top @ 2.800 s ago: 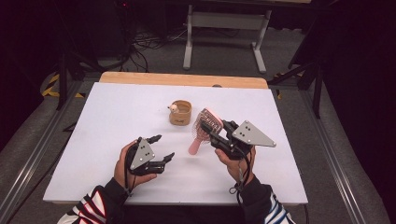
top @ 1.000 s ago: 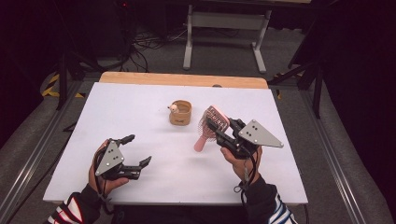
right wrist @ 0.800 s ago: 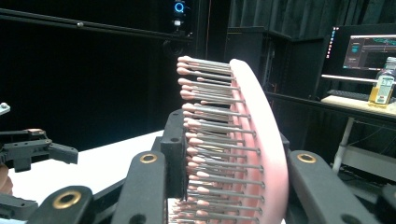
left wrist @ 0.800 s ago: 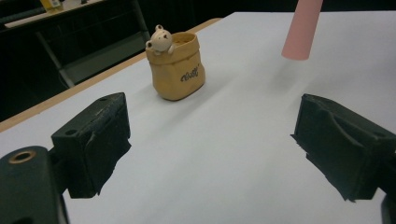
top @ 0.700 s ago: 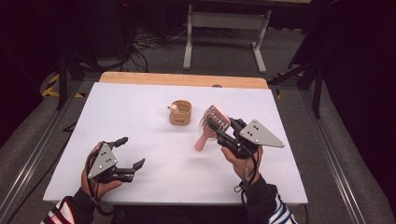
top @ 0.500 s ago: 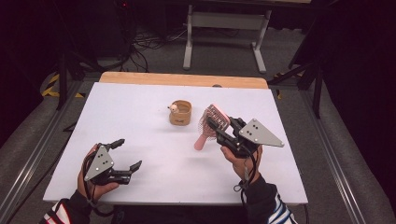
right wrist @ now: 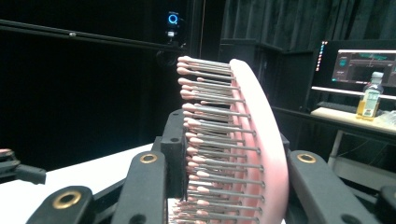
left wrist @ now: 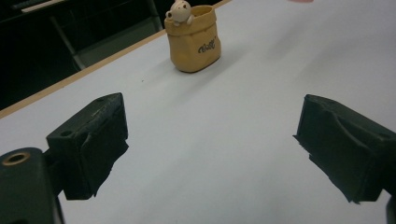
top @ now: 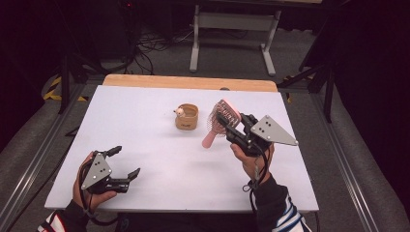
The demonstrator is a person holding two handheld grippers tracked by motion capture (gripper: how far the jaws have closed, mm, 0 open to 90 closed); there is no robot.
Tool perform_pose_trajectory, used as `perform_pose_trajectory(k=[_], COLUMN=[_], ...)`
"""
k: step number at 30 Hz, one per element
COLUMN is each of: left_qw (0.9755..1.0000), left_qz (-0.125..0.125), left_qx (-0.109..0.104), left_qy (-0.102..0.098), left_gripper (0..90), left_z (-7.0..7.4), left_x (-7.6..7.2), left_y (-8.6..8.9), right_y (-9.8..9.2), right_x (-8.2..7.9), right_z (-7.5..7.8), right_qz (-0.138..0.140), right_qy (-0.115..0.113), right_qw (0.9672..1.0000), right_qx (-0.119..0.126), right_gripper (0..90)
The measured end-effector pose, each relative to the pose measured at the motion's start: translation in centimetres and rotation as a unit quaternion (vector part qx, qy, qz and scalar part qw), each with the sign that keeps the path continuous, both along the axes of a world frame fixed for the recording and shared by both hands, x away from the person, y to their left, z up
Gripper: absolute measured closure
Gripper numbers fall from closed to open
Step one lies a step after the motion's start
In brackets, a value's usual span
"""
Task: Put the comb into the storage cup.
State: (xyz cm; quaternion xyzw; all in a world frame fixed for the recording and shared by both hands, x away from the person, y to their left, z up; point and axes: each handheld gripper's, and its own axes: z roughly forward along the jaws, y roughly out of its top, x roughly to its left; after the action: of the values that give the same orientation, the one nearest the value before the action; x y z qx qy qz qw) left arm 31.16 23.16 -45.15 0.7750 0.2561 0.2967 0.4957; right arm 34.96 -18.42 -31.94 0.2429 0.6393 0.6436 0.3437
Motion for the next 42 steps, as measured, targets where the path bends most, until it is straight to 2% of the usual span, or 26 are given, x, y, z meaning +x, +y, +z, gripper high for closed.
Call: perform_pose_trajectory(k=[4, 9, 16, 20, 30, 37, 42], left_qw=[1.0000, 1.0000, 0.9999, 0.9999, 0.9998, 0.9997, 0.9998], left_qz=[-0.001, 0.001, 0.003, 0.006, 0.003, 0.001, -0.001], left_qx=[-0.002, -0.003, 0.005, 0.000, -0.012, -0.018, -0.014], left_qy=[0.003, 0.007, 0.014, 0.014, 0.016, 0.015, 0.015], left_gripper=[10.0, 9.5, 9.2, 9.2, 8.1, 7.4, 7.3], left_z=[-0.1, -0.3, -0.6, -0.6, -0.5, -0.5, -0.5], left_x=[-0.1, -0.3, -0.5, -0.4, -0.4, -0.4, -0.3], left_y=[0.2, 0.6, 1.1, 1.2, 1.3, 1.3, 1.3], right_y=[-0.2, -0.2, 0.2, 0.6, 1.4, 1.5, 1.8], right_x=[0.6, 1.3, 2.2, 2.7, 4.5, 5.5, 6.5], right_z=[0.7, 1.2, 1.8, 2.3, 3.2, 3.6, 3.6], right_qz=[0.003, -0.001, -0.008, -0.013, -0.027, -0.041, -0.049], right_qy=[0.004, 0.004, 0.000, -0.004, -0.009, -0.009, -0.006], right_qw=[0.9999, 0.9999, 0.9999, 0.9999, 0.9996, 0.9991, 0.9988], right_qx=[0.012, 0.013, 0.010, 0.000, -0.004, 0.004, 0.007], right_gripper=[63.8, 63.8, 63.9, 63.8, 63.9, 63.8, 63.9])
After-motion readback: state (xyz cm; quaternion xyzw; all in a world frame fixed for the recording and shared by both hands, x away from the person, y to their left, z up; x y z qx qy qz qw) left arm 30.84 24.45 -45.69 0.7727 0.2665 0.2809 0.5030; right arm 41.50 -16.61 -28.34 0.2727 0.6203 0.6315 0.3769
